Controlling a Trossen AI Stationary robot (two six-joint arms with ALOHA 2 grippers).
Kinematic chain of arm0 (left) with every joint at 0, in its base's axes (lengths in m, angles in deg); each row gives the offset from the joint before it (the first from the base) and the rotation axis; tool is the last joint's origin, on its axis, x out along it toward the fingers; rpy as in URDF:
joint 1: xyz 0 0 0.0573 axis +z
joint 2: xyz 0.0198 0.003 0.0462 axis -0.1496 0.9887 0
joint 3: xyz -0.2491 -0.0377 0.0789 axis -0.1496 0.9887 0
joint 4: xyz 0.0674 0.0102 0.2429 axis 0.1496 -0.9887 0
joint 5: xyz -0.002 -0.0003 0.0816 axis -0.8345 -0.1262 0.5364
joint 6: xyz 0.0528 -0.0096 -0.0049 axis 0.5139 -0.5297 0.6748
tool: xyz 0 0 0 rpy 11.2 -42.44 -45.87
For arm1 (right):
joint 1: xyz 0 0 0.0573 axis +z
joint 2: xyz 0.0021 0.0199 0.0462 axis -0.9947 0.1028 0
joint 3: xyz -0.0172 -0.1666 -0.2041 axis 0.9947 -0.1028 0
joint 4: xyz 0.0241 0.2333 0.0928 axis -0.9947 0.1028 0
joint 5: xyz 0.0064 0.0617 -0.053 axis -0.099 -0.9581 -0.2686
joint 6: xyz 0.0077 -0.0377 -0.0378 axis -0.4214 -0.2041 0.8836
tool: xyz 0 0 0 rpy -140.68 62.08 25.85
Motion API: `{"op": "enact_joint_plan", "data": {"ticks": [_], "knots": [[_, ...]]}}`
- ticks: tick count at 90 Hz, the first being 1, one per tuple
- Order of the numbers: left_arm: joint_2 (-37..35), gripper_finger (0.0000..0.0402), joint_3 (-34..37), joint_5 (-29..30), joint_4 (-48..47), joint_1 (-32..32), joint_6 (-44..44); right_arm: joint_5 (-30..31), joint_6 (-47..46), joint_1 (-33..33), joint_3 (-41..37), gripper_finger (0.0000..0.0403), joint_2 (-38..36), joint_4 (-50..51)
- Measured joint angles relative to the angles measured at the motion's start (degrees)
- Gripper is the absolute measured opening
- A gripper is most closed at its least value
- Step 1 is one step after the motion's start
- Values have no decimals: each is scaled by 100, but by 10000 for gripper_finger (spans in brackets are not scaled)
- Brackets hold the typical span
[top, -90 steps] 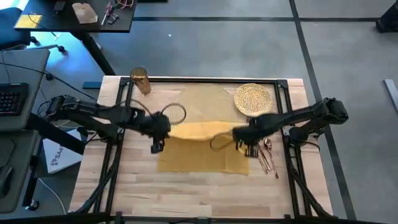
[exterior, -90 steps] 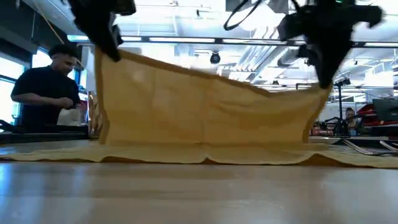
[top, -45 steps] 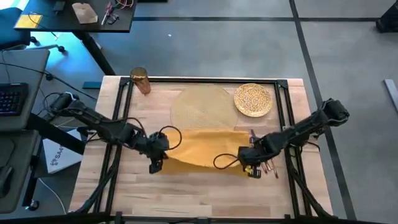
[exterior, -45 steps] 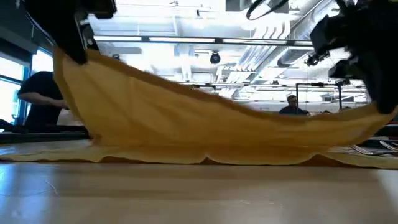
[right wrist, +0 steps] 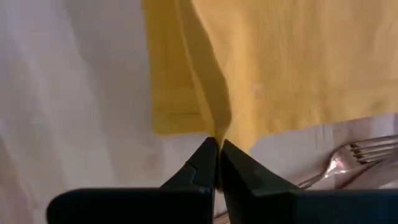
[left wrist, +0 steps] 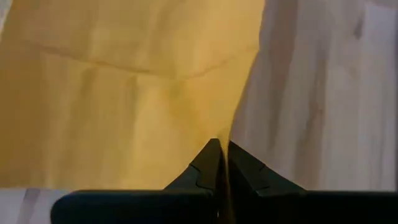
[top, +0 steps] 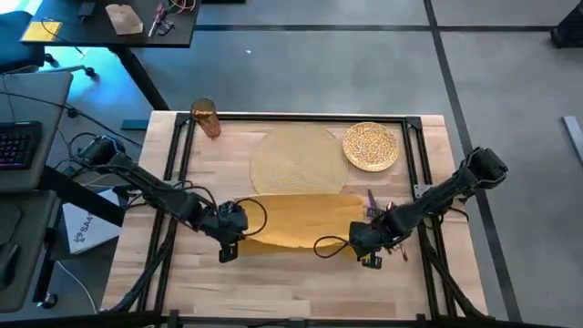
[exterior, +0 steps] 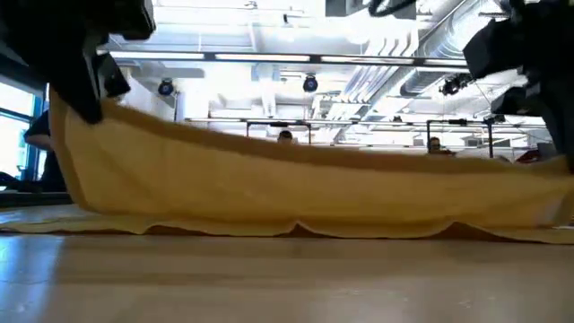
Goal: Set table place
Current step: Fold the yellow table napkin
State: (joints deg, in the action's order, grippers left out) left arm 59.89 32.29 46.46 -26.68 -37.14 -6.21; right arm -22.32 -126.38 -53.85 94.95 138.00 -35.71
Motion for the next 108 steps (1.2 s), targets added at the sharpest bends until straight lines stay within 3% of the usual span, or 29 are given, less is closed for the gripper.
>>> {"op": "enact_joint_plan", "data": {"ticks": [48,58,74,96,108], "knots": [[442,2,-2,-1,44,0,-98,449,-283,29,-102,0,14,-281],[420,0,-148,177,-368,0,-285,472,-288,29,-53,0,14,-205],[354,0,-824,1188,-1975,283,-280,1415,-594,-352,427,0,8,987],[103,0,-1698,3559,-3665,1322,16,3211,-769,-1627,1110,0,1,3029],[98,0,-1944,3722,-3680,1761,641,3434,-301,-2001,1359,0,-26,3055]]}}
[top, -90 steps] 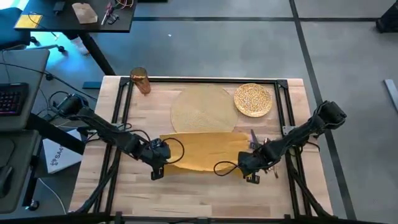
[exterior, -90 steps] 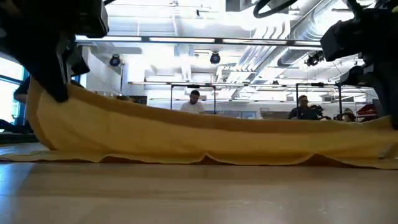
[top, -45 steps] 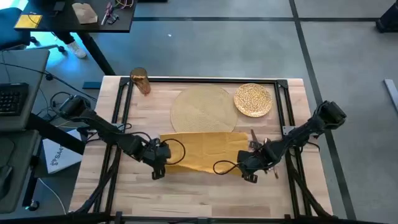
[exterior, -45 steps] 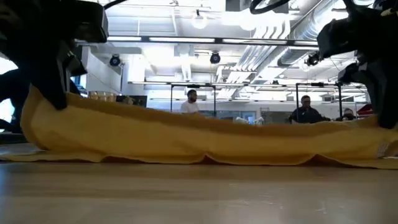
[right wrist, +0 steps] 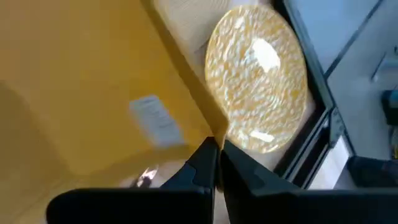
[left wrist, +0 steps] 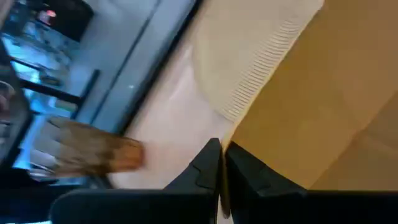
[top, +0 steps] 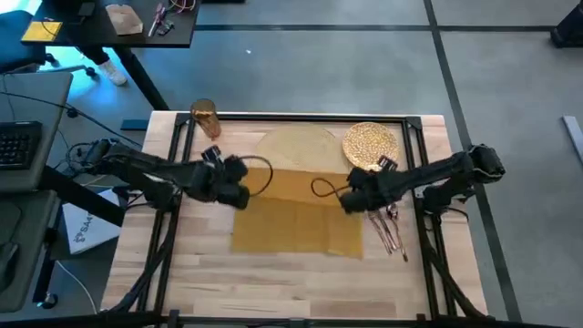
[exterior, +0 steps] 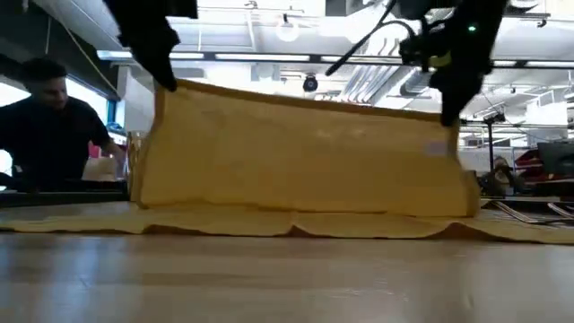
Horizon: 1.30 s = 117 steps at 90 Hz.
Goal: Set table place
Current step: Fold the yellow table napkin
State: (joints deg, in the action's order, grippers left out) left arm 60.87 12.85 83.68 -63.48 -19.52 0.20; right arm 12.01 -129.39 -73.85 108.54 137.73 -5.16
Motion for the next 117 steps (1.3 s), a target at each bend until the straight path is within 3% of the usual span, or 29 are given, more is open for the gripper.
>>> {"op": "enact_joint_plan", "data": {"ticks": [18,33,56,73,83,99,117], "knots": [[77,0,105,-702,278,-275,-25,-619,113,500,-138,0,-10,-679],[81,0,278,-685,334,-603,-181,-634,291,972,-377,0,-4,-993],[44,0,264,579,385,293,570,913,933,-251,-323,0,-7,-416],[-31,0,28,908,650,1075,906,1484,981,-1103,0,0,-91,-184],[-110,0,-30,687,1065,1241,1439,1535,1134,-1240,171,0,-177,-234],[-144,0,116,-381,1321,1077,1472,486,1097,-900,-82,0,-231,-699],[-138,0,864,-1733,1496,226,854,-828,354,156,-758,0,-222,-1379]]}}
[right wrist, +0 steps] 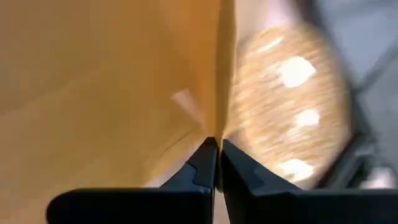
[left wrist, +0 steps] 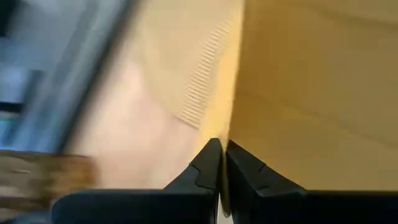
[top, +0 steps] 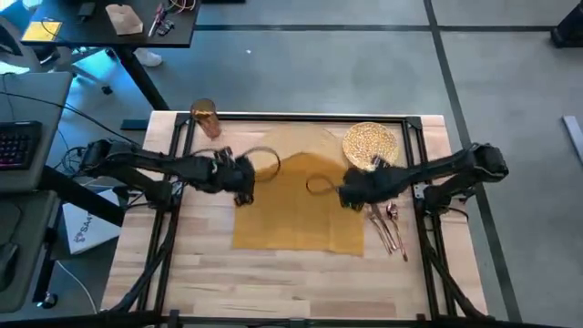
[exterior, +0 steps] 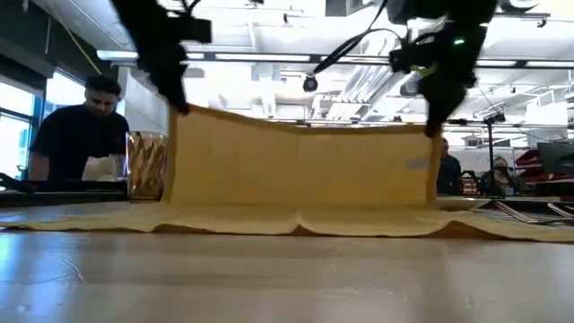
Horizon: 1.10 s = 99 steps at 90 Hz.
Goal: Set table place
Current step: Fold the yellow table napkin
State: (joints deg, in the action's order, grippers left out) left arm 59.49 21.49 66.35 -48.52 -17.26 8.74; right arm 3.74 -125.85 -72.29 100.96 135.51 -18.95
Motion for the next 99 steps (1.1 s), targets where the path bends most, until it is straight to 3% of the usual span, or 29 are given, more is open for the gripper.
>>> {"op": "enact_joint_plan", "data": {"ticks": [21,38,49,65,99], "knots": [[0,0,678,-908,917,-1240,-802,-1234,-608,1373,-765,0,10,-1582],[13,0,1331,-1235,1793,-1795,-1565,-1616,-948,1959,-1321,0,148,-2875],[42,0,1479,-1400,1973,-1971,-1867,-1830,-1314,2076,-1413,0,208,-2764],[-34,0,1146,-1342,1362,-2094,-2083,-1918,-1377,2179,-908,0,179,-2001],[-17,0,1336,-1412,1585,-2296,-1891,-1445,-1536,2478,-839,0,203,-2095]]}}
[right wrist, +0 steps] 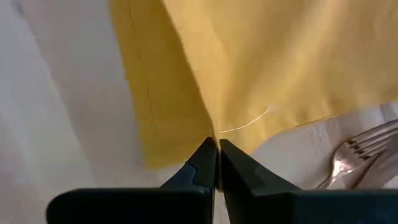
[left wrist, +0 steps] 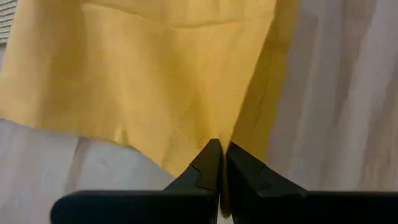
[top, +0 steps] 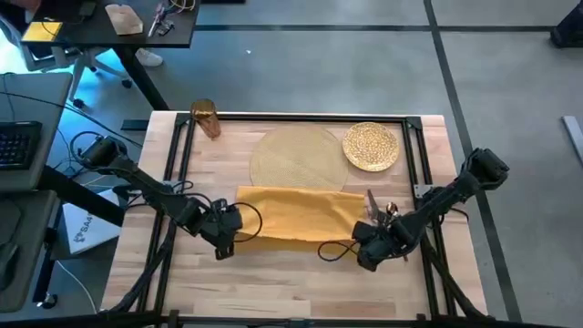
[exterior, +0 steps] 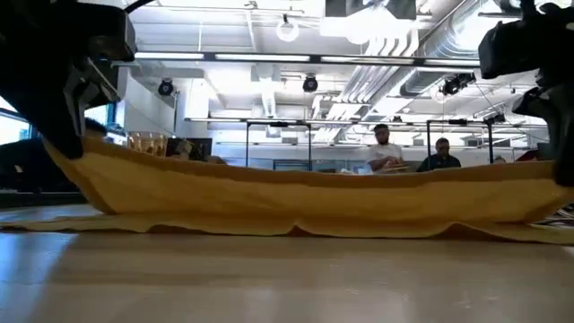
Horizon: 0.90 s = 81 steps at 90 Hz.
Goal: Set table place
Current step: Fold the yellow table napkin
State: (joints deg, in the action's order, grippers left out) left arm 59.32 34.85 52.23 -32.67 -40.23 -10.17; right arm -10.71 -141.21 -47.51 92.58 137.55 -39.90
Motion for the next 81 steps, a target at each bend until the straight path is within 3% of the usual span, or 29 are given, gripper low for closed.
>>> {"op": "enact_joint_plan", "data": {"ticks": [21,62,81], "knots": [[41,0,1,-122,142,-233,276,-129,-4,230,0,0,249,-121],[824,2,7,-257,144,-253,149,-96,28,279,0,2,660,-449],[764,39,7,-862,125,-278,105,-151,4,281,0,55,650,-391]]}}
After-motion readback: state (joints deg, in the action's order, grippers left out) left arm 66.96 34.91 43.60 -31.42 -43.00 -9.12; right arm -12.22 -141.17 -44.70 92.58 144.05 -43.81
